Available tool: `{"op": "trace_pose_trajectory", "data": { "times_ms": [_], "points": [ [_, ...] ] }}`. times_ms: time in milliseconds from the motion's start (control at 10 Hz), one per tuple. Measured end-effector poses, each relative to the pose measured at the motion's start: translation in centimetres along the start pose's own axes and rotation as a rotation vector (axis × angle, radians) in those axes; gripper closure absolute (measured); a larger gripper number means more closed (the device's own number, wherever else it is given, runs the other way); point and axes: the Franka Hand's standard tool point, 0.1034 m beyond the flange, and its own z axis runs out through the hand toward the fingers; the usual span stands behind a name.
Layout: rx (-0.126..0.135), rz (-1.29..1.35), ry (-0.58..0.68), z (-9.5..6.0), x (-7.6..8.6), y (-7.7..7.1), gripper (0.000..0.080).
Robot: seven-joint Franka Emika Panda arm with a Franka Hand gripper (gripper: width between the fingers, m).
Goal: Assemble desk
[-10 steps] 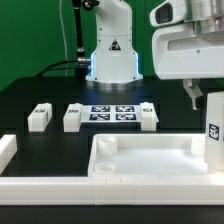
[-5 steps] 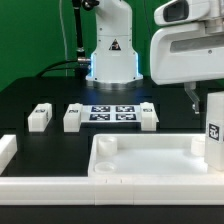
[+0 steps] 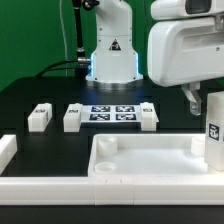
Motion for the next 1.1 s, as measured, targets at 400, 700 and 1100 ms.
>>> {"op": "trace_pose_trajectory", "data": {
  "times_ms": [400, 700, 1100],
  "points": [
    [0.000, 0.214, -0.001, 0.05, -0.04, 0.13, 0.0509],
    [0.004, 0.605, 0.003, 0.14, 0.14, 0.16, 0.0509],
    [0.031, 1.217, -0.045, 0.17, 0.43, -0.41, 0.0509]
  ]
}}
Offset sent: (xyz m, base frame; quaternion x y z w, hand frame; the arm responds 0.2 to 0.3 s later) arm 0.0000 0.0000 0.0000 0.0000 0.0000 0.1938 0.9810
